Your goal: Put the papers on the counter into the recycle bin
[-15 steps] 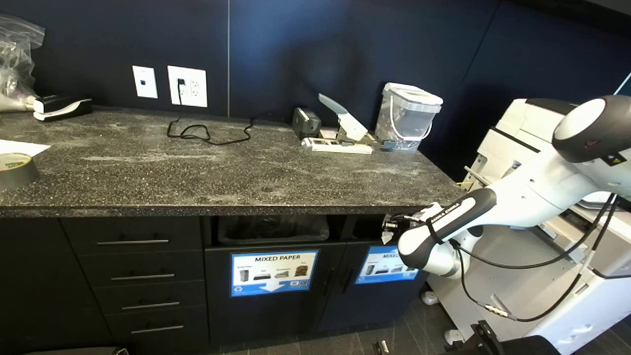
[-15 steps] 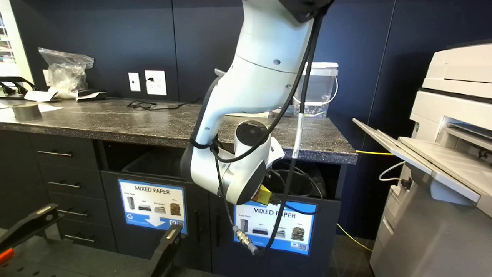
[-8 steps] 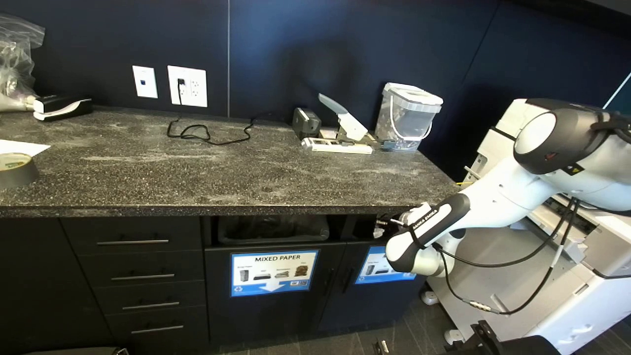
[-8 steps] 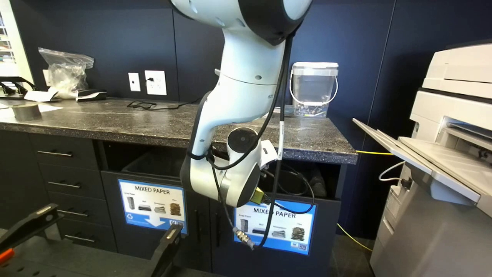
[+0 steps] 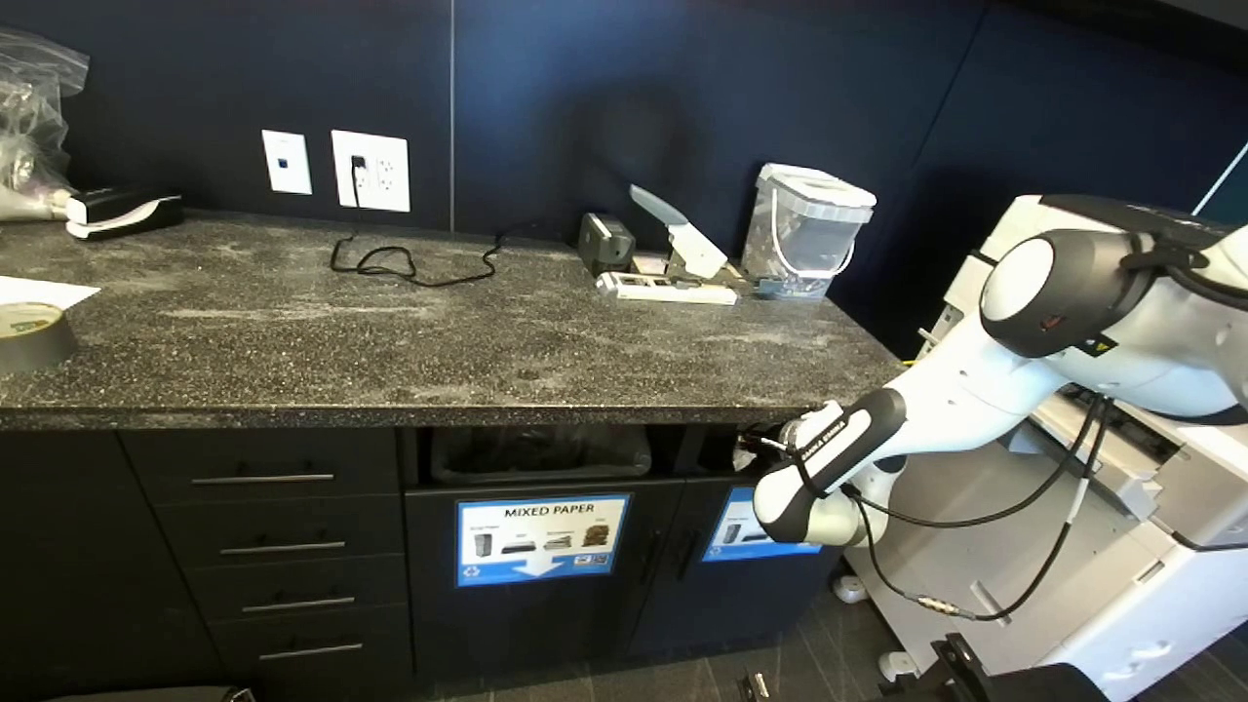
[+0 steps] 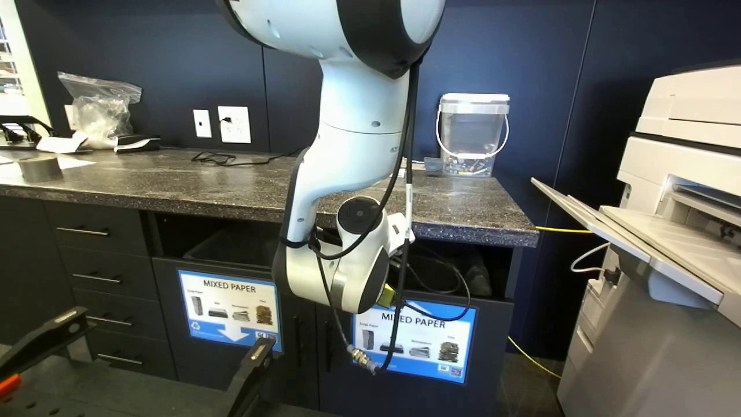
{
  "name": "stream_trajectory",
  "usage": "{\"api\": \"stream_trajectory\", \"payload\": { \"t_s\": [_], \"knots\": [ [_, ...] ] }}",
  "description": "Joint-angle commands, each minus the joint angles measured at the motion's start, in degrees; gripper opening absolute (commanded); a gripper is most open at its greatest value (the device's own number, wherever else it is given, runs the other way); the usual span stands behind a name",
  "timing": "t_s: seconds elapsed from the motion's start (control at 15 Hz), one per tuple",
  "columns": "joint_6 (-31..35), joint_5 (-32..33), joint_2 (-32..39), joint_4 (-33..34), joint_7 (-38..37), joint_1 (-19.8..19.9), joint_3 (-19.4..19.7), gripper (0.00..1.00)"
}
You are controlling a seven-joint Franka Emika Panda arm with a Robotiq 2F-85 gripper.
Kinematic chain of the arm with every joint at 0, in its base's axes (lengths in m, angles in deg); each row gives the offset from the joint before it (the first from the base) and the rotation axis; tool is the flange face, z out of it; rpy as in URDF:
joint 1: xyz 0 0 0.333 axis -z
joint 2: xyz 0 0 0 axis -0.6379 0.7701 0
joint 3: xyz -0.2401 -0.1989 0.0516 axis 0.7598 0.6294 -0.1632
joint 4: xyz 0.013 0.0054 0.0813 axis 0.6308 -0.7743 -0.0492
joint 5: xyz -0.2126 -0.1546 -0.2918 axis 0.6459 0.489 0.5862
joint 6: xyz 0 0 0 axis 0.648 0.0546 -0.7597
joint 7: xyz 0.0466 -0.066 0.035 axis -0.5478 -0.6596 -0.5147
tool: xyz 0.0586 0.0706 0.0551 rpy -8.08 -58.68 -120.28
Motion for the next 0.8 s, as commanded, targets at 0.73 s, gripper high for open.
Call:
{"api": "stream_trajectory", "payload": {
  "t_s": [0.73],
  "knots": [
    [-4.3,-4.2,-7.5,-7.0,4.5,-10.3,12.2,1.0]
  ]
}}
